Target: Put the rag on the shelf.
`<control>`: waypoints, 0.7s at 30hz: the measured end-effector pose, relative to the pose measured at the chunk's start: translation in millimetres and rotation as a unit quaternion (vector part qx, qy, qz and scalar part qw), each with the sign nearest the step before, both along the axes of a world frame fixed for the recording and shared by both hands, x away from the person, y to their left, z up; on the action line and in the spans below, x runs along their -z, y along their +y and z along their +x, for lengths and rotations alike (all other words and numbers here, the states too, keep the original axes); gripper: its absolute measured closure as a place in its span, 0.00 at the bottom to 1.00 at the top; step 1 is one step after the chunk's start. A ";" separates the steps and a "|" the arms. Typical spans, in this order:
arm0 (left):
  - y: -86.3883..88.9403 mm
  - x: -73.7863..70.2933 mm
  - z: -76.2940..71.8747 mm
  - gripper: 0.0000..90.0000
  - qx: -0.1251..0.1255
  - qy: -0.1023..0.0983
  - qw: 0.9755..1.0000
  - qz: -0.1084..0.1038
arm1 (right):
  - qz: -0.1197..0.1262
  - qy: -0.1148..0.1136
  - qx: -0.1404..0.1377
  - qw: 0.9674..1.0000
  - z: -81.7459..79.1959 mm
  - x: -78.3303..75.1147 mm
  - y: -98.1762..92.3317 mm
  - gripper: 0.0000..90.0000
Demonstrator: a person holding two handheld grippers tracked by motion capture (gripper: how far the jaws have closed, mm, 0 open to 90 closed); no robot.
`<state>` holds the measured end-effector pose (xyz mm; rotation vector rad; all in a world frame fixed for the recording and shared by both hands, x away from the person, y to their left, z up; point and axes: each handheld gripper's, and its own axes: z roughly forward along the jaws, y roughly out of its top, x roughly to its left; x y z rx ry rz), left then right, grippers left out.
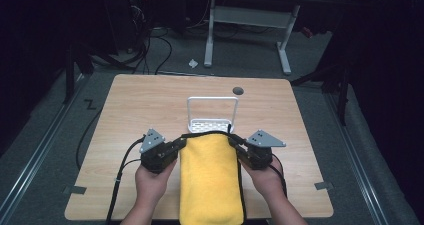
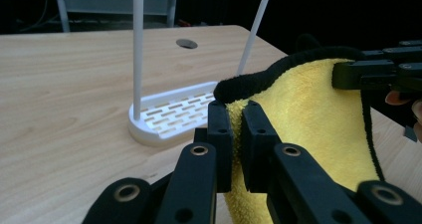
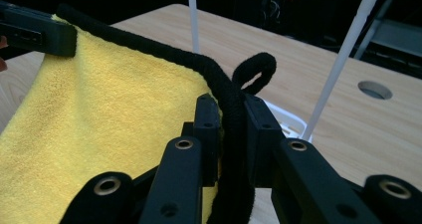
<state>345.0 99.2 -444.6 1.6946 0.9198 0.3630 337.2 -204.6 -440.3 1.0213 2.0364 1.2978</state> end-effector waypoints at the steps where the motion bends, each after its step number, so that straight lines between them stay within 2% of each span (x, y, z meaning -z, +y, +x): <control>1: 0.4 -2.7 -0.1 0.94 -0.001 -0.002 1.000 -0.004 | 0.000 -0.004 -0.002 1.000 0.0 -1.9 0.5 0.88; 4: 1.8 -11.1 -1.2 0.94 -0.001 -0.007 1.000 -0.011 | 0.002 -0.019 -0.005 1.000 -1.3 -8.2 2.3 0.88; 6: 0.5 -15.4 -2.8 0.94 -0.001 -0.017 1.000 -0.007 | 0.003 -0.028 -0.008 1.000 -1.5 -13.7 2.2 0.88; 16: -4.2 -37.3 -5.2 0.94 -0.002 -0.055 0.998 -0.020 | 0.017 -0.056 -0.009 0.998 -3.9 -35.0 3.6 0.88; 21: -3.3 -50.1 -0.6 0.94 -0.001 -0.059 0.998 -0.024 | 0.015 -0.076 -0.013 0.997 -5.1 -48.7 6.2 0.88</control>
